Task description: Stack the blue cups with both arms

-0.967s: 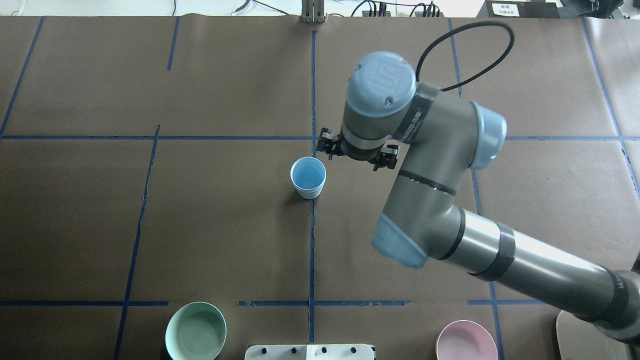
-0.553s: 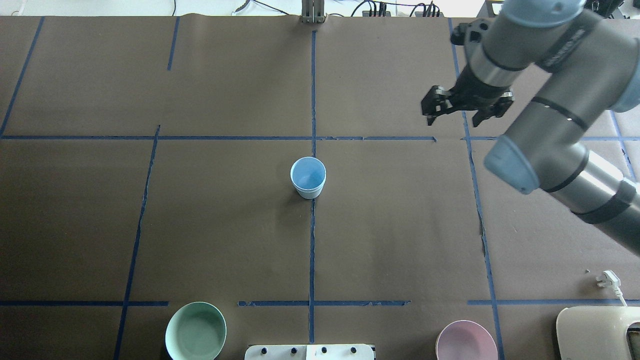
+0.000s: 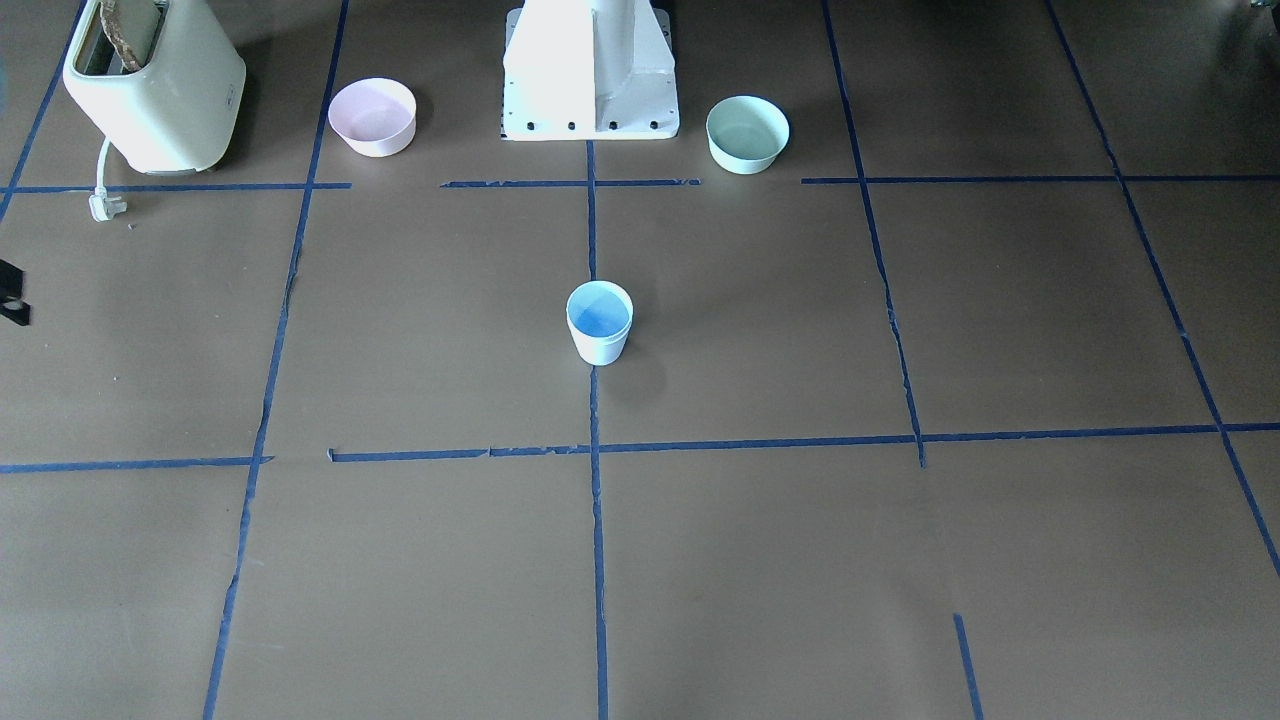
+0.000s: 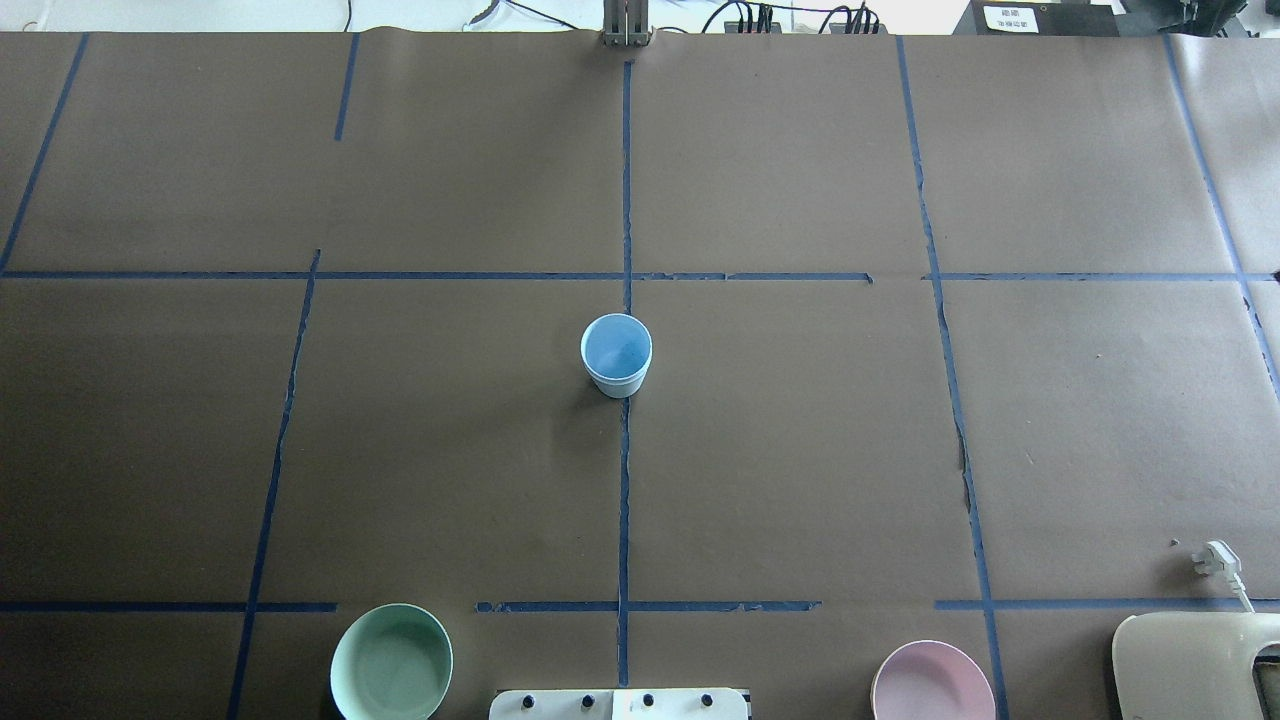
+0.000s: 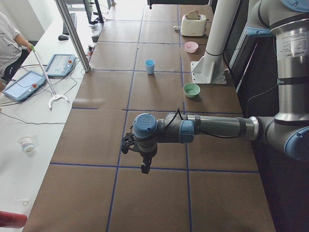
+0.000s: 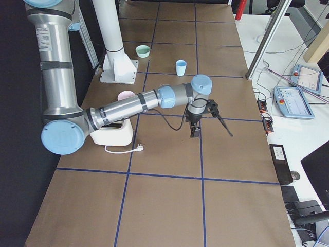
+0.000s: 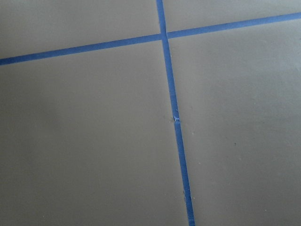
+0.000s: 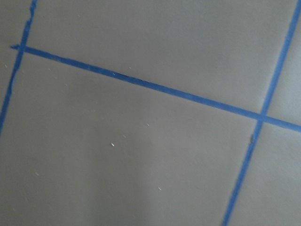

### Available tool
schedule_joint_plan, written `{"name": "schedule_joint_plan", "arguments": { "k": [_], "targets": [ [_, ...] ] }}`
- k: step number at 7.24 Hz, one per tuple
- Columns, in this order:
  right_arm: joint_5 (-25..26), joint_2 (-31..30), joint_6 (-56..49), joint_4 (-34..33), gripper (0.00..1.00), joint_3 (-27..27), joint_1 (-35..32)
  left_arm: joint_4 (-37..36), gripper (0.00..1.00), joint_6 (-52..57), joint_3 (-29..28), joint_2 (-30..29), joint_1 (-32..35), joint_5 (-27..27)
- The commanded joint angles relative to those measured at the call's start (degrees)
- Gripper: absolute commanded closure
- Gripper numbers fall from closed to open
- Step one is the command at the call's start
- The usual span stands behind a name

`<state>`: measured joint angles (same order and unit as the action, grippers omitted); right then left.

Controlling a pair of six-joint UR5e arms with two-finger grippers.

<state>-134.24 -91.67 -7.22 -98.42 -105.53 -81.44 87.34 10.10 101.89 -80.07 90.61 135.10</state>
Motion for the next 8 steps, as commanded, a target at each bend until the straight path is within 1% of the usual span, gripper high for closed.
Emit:
{"name": "schedule_joint_plan", "arguments": {
  "k": [1, 2, 4, 7, 8],
  "targets": [
    [-0.15, -9.38, -10.70, 0.07, 0.00, 1.11, -8.10, 0.11, 0.00, 0.00, 0.41, 0.61, 0.01, -0.10],
    [0.03, -10.54, -10.01, 0.07, 0.00, 1.21, -8.21, 0.29, 0.00, 0.09, 0.85, 2.09, -0.08, -0.10],
    [-0.50, -9.59, -9.74, 0.16, 0.00, 3.04, -8.04, 0.20, 0.00, 0.18, 1.38, 2.72, -0.17, 0.07],
    [-0.85, -9.67, -9.83, 0.24, 0.00, 2.97, -8.04, 0.29, 0.00, 0.18, 1.56, 2.72, -0.17, 0.07],
    [-0.85, -9.76, -9.83, 1.55, 0.00, 3.23, -8.04, 0.29, 0.00, 0.18, 1.56, 2.72, -0.17, 0.07]
  ]
}}
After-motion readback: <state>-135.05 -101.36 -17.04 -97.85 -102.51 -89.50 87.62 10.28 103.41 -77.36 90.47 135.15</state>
